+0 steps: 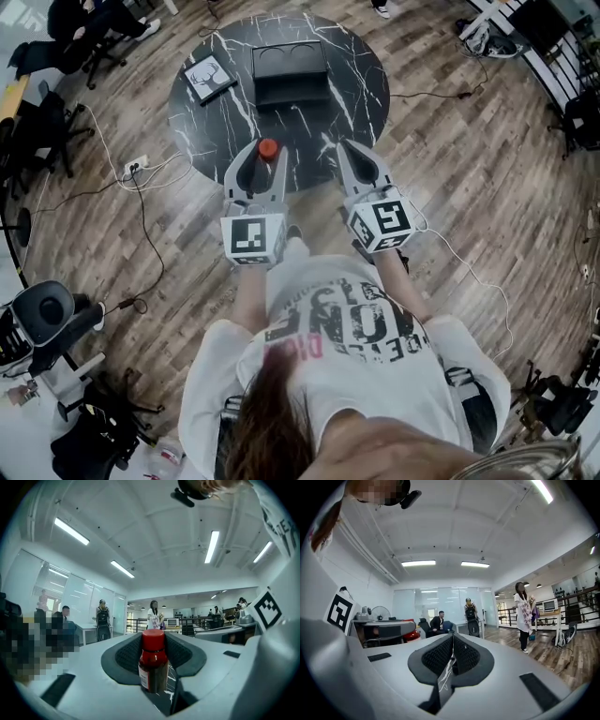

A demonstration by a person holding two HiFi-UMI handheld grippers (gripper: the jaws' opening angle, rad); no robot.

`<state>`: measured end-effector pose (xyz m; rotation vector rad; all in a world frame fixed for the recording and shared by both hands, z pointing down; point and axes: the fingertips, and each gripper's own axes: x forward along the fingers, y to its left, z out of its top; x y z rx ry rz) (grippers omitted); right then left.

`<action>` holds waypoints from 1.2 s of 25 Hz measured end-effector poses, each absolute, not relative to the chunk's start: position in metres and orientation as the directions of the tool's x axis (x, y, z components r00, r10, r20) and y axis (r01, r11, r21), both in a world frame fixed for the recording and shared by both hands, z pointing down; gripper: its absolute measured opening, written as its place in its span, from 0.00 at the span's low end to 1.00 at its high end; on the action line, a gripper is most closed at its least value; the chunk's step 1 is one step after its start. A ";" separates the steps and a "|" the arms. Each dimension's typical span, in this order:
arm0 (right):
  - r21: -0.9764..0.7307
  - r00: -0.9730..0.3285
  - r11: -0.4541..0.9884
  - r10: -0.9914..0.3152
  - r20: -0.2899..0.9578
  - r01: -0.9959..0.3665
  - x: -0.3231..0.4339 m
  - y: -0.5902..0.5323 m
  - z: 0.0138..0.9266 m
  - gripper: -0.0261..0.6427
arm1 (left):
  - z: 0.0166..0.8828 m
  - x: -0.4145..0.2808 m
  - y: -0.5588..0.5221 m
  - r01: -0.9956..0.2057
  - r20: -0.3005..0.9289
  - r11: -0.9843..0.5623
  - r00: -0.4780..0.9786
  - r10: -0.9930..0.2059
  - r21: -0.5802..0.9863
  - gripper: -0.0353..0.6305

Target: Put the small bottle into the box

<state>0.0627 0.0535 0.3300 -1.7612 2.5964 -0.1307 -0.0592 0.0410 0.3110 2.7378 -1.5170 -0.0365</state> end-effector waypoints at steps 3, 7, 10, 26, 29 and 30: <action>-0.064 -0.355 0.352 -0.934 0.047 -0.934 0.056 0.038 0.330 0.04 | 0.312 -0.066 0.022 -0.838 -0.017 -0.546 0.546 -0.838 0.023 0.27; -0.061 -0.336 0.334 -0.941 0.044 -0.941 0.050 0.019 0.330 0.04 | 0.315 -0.071 0.002 -0.823 -0.015 -0.567 0.567 -0.824 0.027 0.27; -0.061 -0.325 0.323 -0.945 0.043 -0.945 0.047 0.009 0.331 0.04 | 0.319 -0.073 -0.010 -0.817 -0.010 -0.576 0.576 -0.817 0.029 0.27; -0.087 -0.341 0.335 -0.938 0.063 -0.938 0.054 -0.043 0.343 0.04 | 0.340 -0.073 -0.061 -0.837 0.036 -0.544 0.546 -0.837 0.050 0.27; -0.087 -0.358 0.352 -0.931 0.067 -0.932 0.059 -0.061 0.343 0.04 | 0.340 -0.070 -0.076 -0.848 0.037 -0.528 0.530 -0.847 0.051 0.27; -0.086 -0.363 0.357 -0.929 0.068 -0.930 0.061 -0.067 0.343 0.04 | 0.339 -0.068 -0.081 -0.850 0.036 -0.524 0.526 -0.850 0.052 0.27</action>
